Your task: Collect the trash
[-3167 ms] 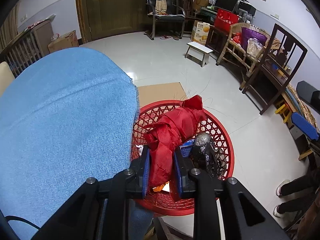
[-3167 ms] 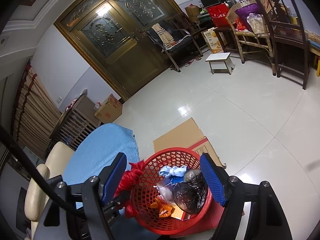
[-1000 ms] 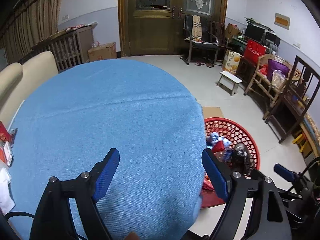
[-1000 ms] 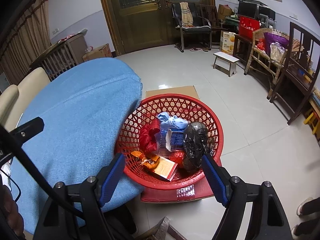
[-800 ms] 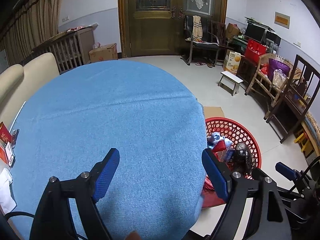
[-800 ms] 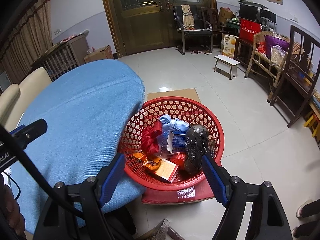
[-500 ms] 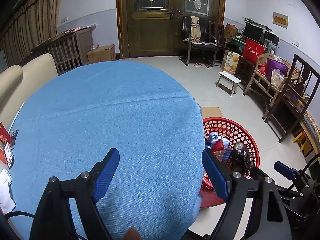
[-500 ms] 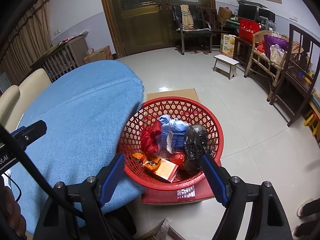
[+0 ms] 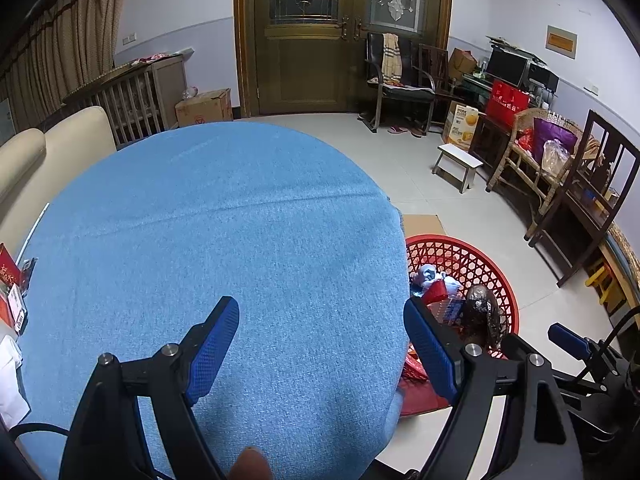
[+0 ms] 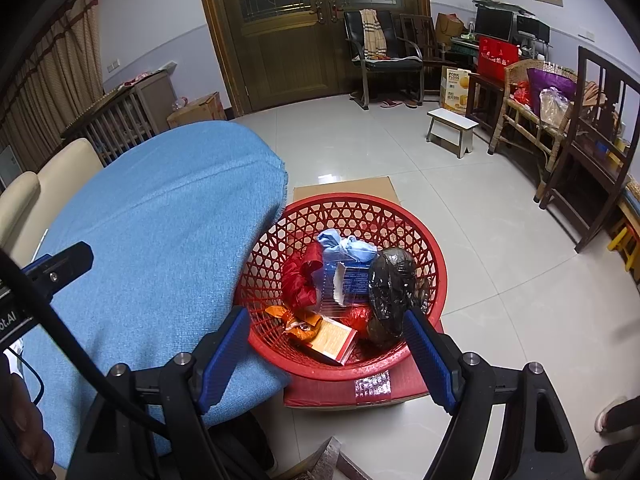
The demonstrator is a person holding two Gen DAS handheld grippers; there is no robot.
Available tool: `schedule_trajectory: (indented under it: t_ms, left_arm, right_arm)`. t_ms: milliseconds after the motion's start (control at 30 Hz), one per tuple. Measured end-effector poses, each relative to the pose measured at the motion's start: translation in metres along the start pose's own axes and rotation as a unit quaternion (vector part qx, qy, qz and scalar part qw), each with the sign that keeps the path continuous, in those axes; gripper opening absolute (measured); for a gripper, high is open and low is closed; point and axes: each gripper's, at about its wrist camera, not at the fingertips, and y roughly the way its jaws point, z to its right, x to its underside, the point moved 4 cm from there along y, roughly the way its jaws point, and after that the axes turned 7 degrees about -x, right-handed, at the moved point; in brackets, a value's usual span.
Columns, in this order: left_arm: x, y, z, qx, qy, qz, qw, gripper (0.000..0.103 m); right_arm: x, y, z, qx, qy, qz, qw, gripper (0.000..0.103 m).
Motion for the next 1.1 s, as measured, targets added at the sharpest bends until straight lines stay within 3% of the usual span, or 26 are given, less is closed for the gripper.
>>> schedule_trajectory:
  t_ms: [1100]
  left_arm:
    - [0.0028,-0.0001,0.0086,0.018,0.01,-0.007,0.9998,0.085]
  right_arm:
    - [0.0015,0.0015,0.0049,0.003,0.007,-0.004,1.0,0.081]
